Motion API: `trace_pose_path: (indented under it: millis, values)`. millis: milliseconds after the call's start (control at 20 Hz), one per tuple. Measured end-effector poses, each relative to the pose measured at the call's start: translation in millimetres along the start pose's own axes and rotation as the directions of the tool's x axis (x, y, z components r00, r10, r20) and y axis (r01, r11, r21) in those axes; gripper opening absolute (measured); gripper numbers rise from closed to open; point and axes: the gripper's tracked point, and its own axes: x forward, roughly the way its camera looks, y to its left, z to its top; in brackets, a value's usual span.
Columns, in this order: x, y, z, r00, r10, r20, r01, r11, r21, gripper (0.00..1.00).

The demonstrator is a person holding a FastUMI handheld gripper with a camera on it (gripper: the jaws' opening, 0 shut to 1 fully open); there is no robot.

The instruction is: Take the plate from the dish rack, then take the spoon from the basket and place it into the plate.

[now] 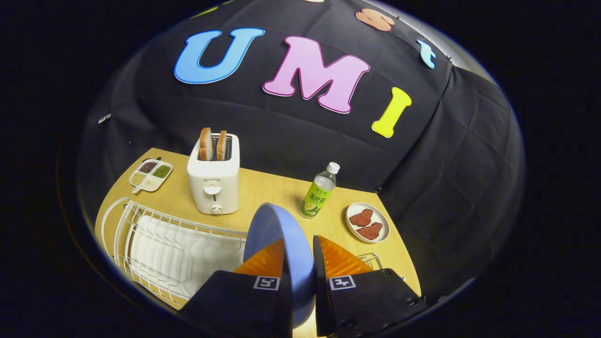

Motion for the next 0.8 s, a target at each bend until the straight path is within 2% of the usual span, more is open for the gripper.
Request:
trace_pose_path:
  millis: [150,250,450,600,800]
  values:
    - [-14.8,5.0,-0.5,0.989,0.148,0.029,-0.149,0.989,0.022,0.23]
    - [-29.5,-11.9,-4.4,0.98,0.195,0.035,-0.196,0.98,0.039,0.23]
    - [-59.3,-53.5,-10.7,0.954,0.296,0.05,-0.3,0.931,0.206,0.23]
    - [-78.9,-105.3,-33.7,0.944,0.326,0.049,-0.328,0.911,0.252,0.23]
    - [-100.4,-148.6,-95.8,0.918,0.396,0.013,-0.375,0.859,0.348,0.23]
